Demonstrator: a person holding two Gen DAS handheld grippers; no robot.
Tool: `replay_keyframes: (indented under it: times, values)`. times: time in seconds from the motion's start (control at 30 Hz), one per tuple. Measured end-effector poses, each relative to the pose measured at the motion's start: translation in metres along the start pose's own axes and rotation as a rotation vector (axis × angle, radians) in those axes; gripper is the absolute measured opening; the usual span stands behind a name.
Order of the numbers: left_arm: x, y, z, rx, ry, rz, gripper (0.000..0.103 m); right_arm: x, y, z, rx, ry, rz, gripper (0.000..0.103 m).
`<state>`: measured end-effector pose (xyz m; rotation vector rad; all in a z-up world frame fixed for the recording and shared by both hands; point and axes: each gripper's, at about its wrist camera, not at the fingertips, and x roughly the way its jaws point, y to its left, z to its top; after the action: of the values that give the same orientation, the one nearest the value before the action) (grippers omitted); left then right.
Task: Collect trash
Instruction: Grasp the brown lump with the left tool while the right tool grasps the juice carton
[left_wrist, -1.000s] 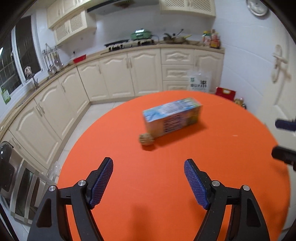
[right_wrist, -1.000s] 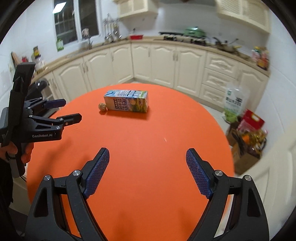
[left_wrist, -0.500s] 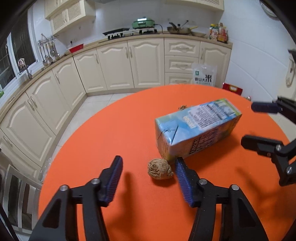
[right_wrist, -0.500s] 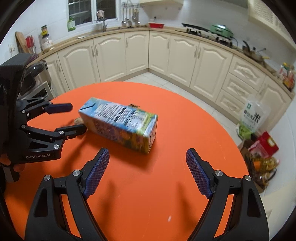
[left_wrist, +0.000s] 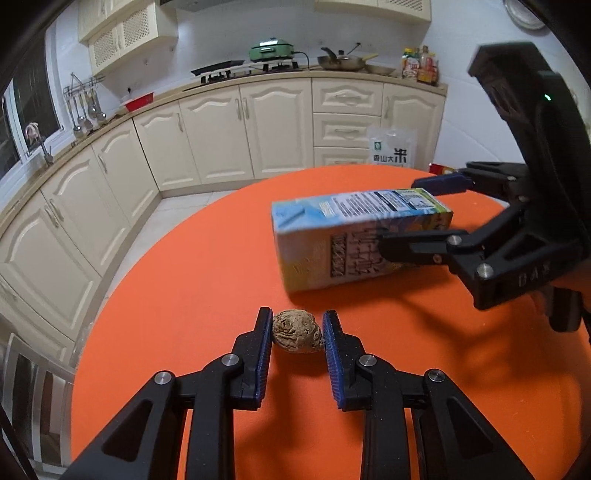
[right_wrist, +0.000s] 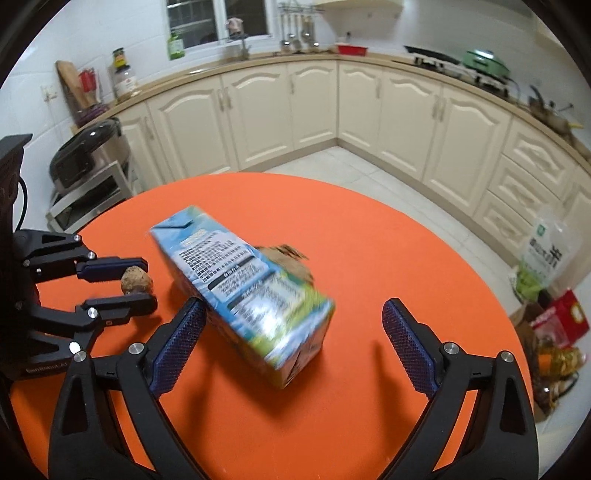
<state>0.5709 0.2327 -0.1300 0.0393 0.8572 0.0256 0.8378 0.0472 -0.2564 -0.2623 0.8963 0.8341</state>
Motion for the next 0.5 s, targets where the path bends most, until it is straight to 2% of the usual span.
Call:
replay_keyframes:
  times: [0.13,0.23,0.3,0.37,0.5]
  values:
    - [0.004,0.001,0.0,-0.031,0.01,0.003,0.023,0.005,0.004,-0.002,0.016,-0.003,0.044,0.094]
    - [0.003,0.002,0.002,-0.043,0.012,0.01,0.023,0.005,0.014,-0.005,-0.005,0.007,0.055,0.076]
    - [0.001,0.0,0.003,-0.05,0.014,0.015,0.023,0.007,0.018,-0.005,-0.014,0.028,0.056,0.068]
    - [-0.002,-0.004,0.006,-0.051,0.017,0.016,0.023,0.009,0.024,-0.008,-0.019,0.052,0.049,0.054]
    - [-0.016,-0.013,0.0,-0.056,0.015,0.02,0.023,0.004,0.033,-0.014,0.013,0.058,0.031,0.043]
